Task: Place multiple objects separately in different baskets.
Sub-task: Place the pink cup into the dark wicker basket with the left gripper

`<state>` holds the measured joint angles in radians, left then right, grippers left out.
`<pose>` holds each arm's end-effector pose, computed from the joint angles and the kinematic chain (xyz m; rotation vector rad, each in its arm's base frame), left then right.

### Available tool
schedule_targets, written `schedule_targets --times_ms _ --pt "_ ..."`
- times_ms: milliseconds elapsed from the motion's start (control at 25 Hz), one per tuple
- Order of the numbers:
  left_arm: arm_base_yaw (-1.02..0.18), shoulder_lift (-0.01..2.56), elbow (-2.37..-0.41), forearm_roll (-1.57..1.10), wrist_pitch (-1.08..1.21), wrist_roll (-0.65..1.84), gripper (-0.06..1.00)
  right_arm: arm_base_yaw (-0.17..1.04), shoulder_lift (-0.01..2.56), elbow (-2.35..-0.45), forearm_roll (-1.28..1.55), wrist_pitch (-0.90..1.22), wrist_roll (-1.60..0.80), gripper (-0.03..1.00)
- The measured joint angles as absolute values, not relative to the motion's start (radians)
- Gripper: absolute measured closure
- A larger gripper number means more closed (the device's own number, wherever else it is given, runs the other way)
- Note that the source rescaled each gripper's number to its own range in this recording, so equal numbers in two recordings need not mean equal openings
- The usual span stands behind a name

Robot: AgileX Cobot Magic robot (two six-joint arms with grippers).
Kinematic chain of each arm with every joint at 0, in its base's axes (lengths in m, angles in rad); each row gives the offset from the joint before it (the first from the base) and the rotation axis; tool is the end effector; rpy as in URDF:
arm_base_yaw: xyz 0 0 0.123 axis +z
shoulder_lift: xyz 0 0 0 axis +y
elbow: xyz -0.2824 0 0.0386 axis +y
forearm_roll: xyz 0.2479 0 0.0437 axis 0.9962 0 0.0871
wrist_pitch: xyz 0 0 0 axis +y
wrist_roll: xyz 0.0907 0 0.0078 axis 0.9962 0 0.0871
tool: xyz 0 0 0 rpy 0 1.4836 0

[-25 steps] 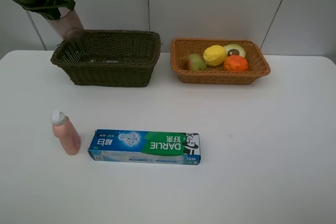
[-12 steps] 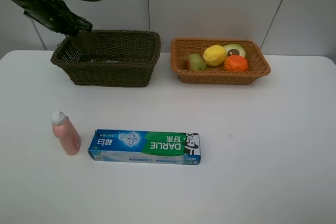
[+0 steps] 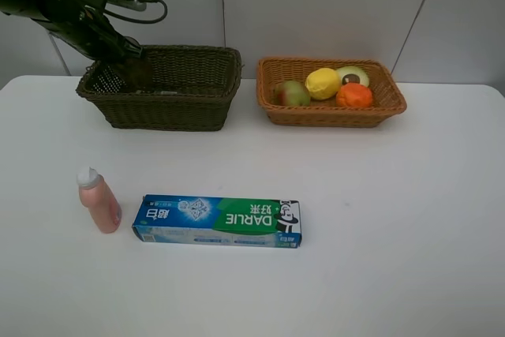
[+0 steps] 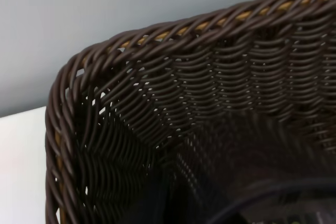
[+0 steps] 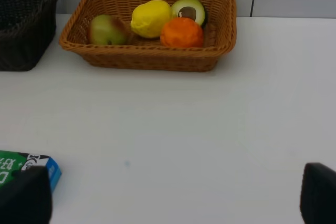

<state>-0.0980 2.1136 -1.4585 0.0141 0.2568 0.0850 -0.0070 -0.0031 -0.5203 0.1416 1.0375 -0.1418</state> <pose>0.4616 -0.0451 0.1616 0.2335 2.3841 0.0046 -0.0072 0.0111 0.2853 -0.1405 1.9857 0.0721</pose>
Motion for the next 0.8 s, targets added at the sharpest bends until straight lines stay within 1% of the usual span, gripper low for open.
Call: schedule_targets --times_ms 440,520,560,640,720,800 --pt "-0.098 2.114 -1.459 0.015 0.252 0.092 0.86 -0.007 -0.003 -0.52 0.142 1.037 -0.142 -0.03" --pt "-0.098 2.114 -1.459 0.015 0.252 0.101 0.83 -0.007 -0.003 -0.52 0.142 1.037 -0.142 -0.03" --pt "-0.097 2.114 -1.459 0.015 0.252 0.103 0.79 -0.007 -0.003 -0.52 0.142 1.037 -0.142 -0.03" --pt "-0.097 2.114 -1.459 0.015 0.252 0.105 0.63 -0.007 -0.003 -0.52 0.142 1.037 -0.142 -0.03" --pt "-0.097 2.114 -1.459 0.015 0.253 0.106 0.4 -0.007 -0.003 -0.52 0.142 1.037 -0.142 -0.03" --pt "-0.097 2.114 -1.459 0.015 0.254 0.107 0.22 -0.007 -0.003 -0.52 0.142 1.037 -0.142 -0.03"
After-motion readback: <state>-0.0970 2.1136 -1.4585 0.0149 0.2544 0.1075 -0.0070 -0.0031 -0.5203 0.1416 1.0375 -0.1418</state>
